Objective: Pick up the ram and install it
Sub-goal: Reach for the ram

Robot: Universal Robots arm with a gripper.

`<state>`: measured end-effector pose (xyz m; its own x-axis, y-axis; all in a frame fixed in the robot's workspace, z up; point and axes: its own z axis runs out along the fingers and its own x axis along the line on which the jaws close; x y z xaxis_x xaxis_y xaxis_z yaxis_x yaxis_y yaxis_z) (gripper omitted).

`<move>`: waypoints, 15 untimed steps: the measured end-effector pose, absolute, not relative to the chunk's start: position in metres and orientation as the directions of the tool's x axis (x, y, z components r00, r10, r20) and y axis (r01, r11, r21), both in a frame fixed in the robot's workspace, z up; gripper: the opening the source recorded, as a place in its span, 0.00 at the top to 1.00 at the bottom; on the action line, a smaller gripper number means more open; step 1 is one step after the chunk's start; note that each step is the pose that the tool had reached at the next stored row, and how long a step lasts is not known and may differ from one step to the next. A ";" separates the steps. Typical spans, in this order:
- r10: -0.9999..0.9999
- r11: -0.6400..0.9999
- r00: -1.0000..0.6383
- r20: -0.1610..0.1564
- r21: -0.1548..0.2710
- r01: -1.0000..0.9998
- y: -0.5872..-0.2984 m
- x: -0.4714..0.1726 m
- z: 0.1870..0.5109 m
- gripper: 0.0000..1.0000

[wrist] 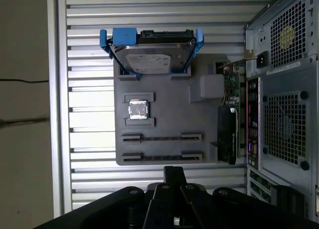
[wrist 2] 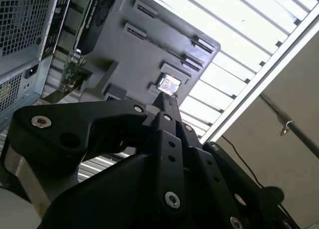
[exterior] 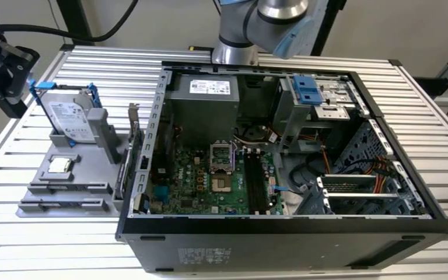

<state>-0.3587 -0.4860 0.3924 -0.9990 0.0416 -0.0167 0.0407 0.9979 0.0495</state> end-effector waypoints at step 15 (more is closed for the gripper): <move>-0.060 0.997 -0.998 -0.017 0.047 -0.061 -0.486 -0.359 0.392 1.00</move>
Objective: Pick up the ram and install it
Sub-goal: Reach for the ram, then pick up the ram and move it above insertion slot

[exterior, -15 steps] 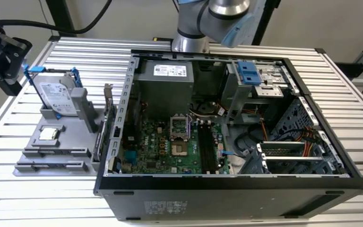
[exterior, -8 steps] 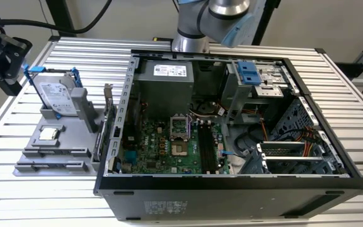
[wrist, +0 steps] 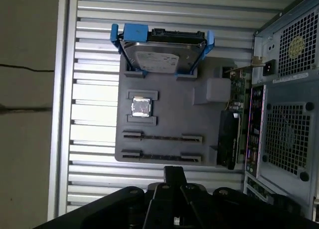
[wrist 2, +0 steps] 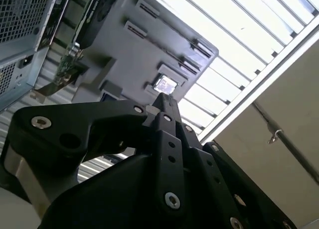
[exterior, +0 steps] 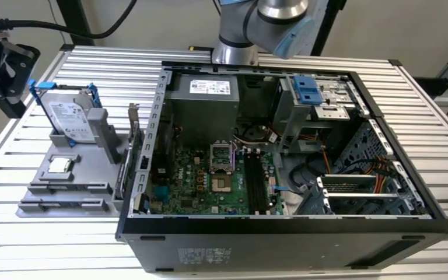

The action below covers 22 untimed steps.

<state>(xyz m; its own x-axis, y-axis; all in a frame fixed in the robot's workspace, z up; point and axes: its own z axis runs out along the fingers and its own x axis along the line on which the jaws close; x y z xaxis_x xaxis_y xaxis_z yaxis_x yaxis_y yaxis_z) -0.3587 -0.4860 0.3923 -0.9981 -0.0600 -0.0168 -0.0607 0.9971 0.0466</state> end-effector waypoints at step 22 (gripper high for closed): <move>-0.328 0.943 -0.944 -0.016 0.044 -0.329 -0.486 -0.359 0.392 1.00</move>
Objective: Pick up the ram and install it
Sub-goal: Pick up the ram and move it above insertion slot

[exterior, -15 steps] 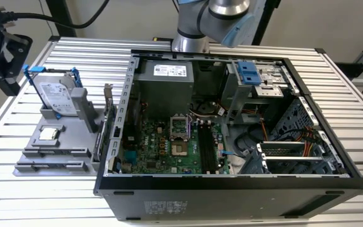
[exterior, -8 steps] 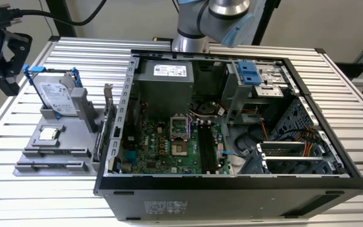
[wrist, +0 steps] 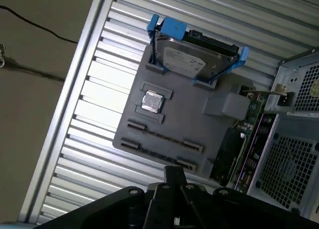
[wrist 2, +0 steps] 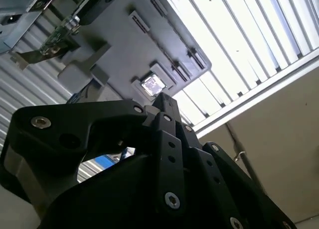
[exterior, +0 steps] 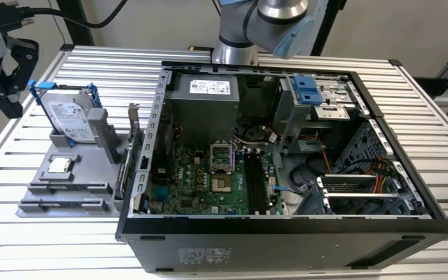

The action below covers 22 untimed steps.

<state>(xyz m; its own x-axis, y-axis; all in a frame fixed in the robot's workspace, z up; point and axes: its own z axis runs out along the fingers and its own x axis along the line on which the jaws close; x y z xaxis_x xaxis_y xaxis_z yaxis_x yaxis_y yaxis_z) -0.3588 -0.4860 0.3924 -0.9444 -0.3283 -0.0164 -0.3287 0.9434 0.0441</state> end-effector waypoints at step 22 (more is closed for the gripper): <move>-0.569 0.821 -0.823 -0.016 0.044 -0.569 -0.486 -0.359 0.393 1.00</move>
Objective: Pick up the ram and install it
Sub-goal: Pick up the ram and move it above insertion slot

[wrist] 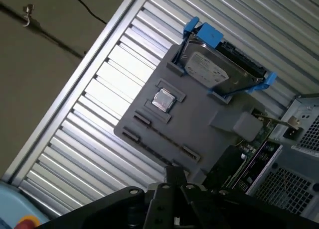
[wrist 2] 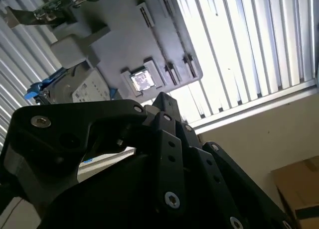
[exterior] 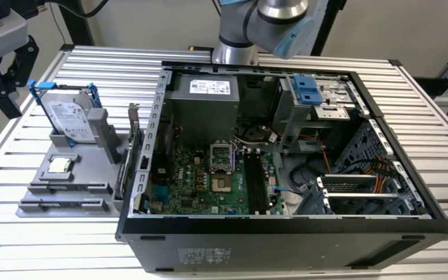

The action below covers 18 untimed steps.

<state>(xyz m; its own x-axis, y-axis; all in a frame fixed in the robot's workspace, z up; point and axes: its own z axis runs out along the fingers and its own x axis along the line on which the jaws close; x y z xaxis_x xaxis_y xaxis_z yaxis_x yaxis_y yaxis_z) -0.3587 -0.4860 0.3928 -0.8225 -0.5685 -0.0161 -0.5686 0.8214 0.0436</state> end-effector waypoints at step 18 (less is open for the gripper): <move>-0.720 0.692 -0.693 -0.015 0.043 -0.720 -0.486 -0.359 0.393 1.00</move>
